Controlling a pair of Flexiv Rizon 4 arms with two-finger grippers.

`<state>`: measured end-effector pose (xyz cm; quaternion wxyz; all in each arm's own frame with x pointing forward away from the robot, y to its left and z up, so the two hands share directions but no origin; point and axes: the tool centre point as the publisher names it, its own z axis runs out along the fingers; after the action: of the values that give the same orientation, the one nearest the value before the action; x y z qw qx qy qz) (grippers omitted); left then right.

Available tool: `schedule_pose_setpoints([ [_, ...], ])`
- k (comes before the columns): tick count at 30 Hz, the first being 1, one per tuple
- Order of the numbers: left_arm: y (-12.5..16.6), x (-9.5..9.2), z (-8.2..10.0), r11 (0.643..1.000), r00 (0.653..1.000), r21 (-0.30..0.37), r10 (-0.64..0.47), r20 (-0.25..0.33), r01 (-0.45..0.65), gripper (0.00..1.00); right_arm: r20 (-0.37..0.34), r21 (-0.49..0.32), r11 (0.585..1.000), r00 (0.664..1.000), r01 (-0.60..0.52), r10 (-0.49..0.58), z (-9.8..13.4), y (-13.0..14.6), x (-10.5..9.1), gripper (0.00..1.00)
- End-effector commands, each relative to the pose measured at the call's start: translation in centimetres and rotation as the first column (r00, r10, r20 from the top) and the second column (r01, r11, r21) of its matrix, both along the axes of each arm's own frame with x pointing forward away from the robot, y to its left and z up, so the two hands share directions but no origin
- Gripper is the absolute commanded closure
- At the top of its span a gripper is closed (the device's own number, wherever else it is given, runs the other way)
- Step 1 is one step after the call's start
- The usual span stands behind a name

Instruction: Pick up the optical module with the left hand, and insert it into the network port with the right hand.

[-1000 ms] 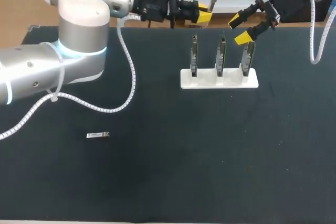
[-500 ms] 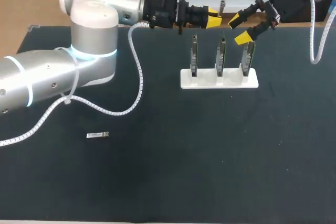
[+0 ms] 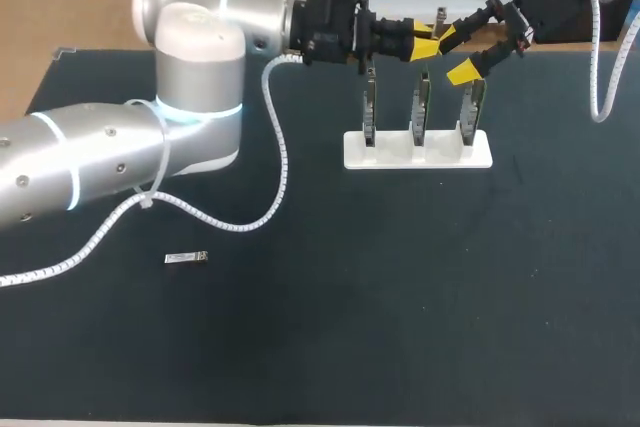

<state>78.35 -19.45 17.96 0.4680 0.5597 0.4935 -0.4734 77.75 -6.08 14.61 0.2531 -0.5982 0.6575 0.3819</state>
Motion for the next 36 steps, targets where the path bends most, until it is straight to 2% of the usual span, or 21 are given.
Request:
schedule_pose_setpoints([
  [1,-0.31,-0.50,-0.30,0.999,1.000,-0.015,0.029,0.003,-0.029,1.00,0.004,-0.001,1.000,1.000,0.004,-0.004,0.03,0.01,-0.24,0.00],
  [12,-0.11,-0.42,-0.36,0.998,0.999,-0.022,0.051,0.000,-0.051,1.00,0.004,-0.001,1.000,1.000,0.004,-0.004,0.03,0.01,-0.24,0.00],
  [25,0.19,-0.29,-0.61,0.998,0.998,-0.049,0.050,-0.029,-0.051,1.00,0.004,-0.001,1.000,1.000,0.004,-0.004,0.03,0.01,-0.24,0.00],
  [36,0.55,-0.20,-0.88,0.997,0.998,-0.043,0.055,-0.042,-0.057,1.00,0.004,-0.001,1.000,1.000,0.004,-0.004,0.03,0.01,-0.24,0.00],
])
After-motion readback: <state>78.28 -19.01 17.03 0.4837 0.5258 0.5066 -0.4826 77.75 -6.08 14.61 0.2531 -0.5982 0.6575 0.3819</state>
